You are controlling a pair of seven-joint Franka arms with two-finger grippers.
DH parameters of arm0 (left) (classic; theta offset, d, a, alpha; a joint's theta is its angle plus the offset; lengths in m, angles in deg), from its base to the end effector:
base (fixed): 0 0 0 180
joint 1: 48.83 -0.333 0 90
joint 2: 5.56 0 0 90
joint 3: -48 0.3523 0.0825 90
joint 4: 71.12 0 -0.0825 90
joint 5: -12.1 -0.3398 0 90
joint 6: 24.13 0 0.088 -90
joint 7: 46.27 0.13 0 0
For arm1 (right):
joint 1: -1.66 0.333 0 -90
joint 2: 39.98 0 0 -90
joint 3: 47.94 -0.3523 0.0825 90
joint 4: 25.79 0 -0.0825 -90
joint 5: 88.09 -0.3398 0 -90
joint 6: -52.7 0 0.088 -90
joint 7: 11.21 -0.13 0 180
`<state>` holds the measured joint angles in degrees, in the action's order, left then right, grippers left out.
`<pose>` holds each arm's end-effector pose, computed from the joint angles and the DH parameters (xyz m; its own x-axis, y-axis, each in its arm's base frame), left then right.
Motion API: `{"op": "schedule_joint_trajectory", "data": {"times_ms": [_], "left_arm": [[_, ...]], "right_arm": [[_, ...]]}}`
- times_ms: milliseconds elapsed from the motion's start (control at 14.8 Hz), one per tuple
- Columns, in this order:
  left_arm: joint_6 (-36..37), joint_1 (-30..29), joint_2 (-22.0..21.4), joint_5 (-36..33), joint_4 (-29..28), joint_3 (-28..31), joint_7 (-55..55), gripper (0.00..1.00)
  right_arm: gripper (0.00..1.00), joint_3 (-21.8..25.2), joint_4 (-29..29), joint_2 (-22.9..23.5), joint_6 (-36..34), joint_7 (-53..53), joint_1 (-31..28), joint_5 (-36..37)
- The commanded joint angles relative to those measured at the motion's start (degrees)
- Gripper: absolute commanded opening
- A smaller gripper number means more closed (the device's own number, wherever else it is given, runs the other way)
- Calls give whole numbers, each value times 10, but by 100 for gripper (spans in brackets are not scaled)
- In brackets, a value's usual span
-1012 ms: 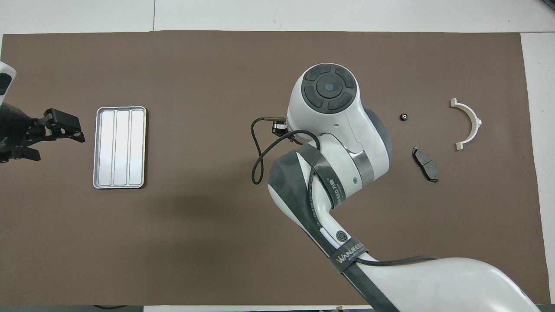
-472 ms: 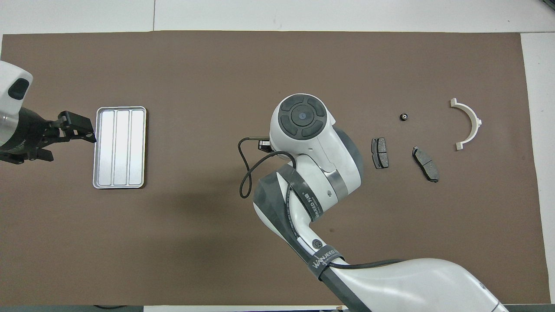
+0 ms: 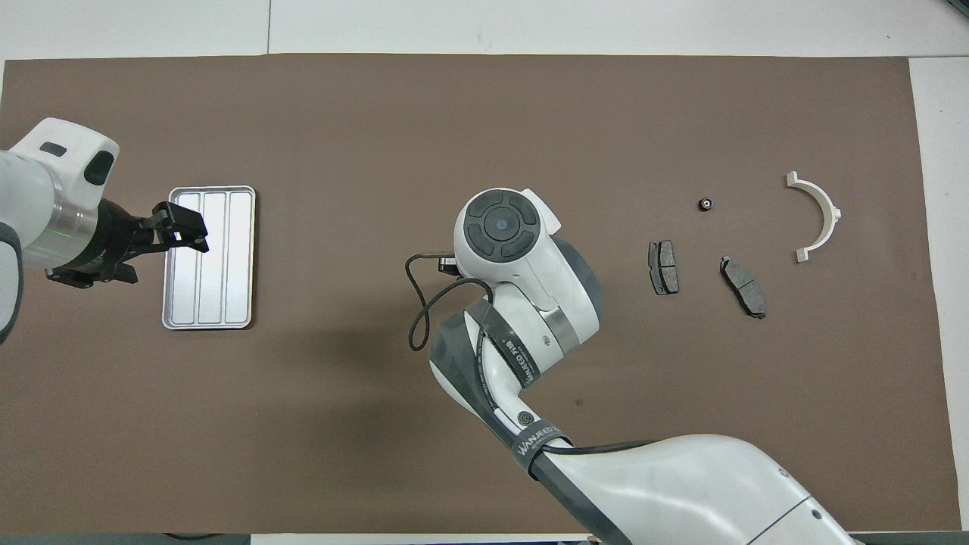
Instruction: Pick bearing gear from pile to tray
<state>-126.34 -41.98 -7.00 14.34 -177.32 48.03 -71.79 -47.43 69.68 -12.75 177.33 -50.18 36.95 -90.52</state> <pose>0.5013 -0.0642 0.5468 0.9429 0.3283 -0.0566 0.3296 -0.9440 0.0149 0.5381 0.3776 0.3674 0.9954 -0.0956 0.0061 -0.0952 -0.9944 -0.0456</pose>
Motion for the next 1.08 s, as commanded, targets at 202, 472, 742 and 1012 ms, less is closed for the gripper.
{"op": "schedule_joint_trajectory", "data": {"times_ms": [202,472,742,1012], "left_arm": [[-29,32,6,5,-17,6,-40,100],[-43,53,17,5,-18,6,-85,100],[-55,62,25,5,-18,6,-99,100],[-70,89,39,5,-15,6,-118,100]], "right_arm": [[0,0,46,-4,54,-7,0,-10],[0,0,62,3,84,-6,-1,-10],[6,0,61,10,87,-8,-2,-11],[92,0,54,8,73,-7,-9,-11]]}}
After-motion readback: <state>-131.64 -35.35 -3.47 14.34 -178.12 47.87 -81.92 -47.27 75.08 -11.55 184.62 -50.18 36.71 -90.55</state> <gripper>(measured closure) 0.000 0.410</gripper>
